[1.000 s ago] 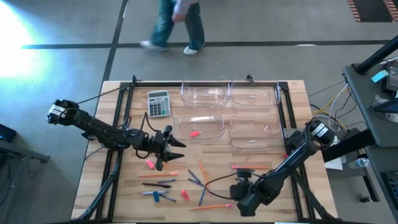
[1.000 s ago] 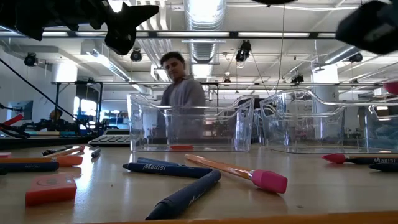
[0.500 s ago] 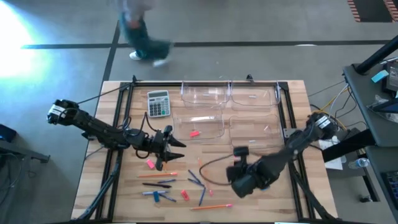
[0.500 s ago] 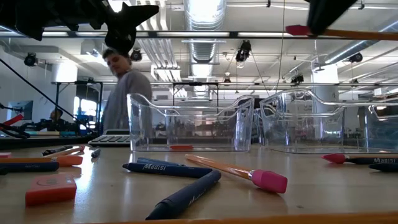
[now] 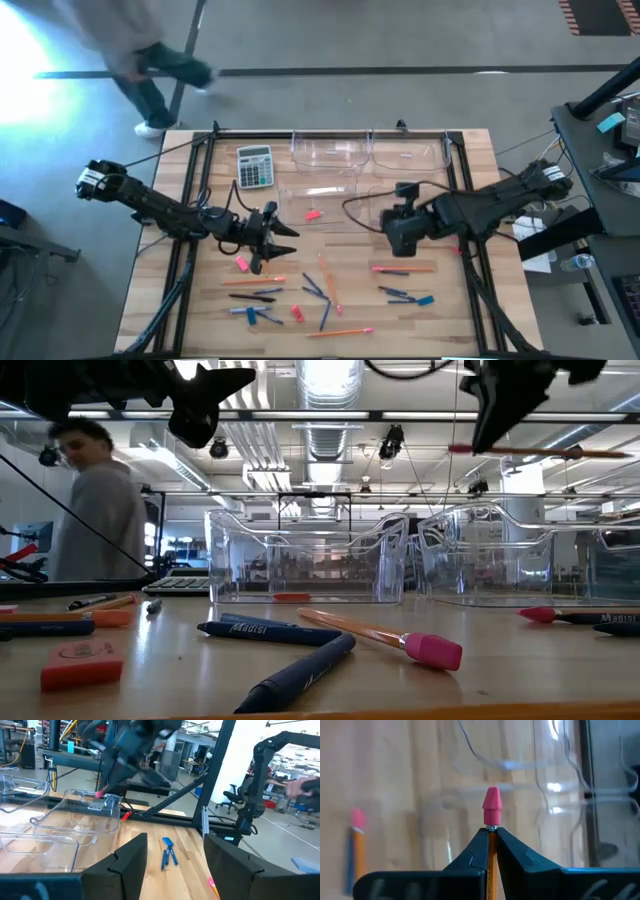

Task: Sort crayons/erasers/pens/pencils in bins
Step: Put the orange pencil into the bottom right transparent bin, then put the black pen into the top left transparent bin

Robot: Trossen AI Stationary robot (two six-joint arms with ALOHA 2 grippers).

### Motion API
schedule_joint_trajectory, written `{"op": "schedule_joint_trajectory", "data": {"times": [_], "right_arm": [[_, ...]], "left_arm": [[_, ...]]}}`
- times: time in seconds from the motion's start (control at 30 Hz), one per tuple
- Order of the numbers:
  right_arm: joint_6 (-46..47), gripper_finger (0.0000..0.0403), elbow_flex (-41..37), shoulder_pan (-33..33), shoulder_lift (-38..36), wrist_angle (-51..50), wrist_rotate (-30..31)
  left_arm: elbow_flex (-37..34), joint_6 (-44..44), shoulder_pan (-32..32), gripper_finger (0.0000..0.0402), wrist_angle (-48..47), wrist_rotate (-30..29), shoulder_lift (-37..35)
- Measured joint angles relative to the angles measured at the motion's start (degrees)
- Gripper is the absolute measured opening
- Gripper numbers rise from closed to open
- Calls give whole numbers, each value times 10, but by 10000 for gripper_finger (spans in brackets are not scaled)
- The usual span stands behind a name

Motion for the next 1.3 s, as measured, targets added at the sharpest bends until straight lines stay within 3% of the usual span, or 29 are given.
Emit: {"op": "schedule_joint_trajectory", "data": {"times": [0.3, 0.63, 0.97, 1.3], "right_arm": [[-68, 16, -130, -96, -31, 94, -59], [-111, 17, -216, -166, -34, 178, -101], [-115, 34, -235, -179, -34, 223, -107], [-111, 106, -235, -179, -34, 239, -107]], "left_arm": [[0, 1, 0, 182, 0, 0, 0], [0, 2, 0, 182, 0, 0, 0], [0, 2, 0, 182, 0, 0, 0], [0, 2, 0, 182, 0, 0, 0]]}}
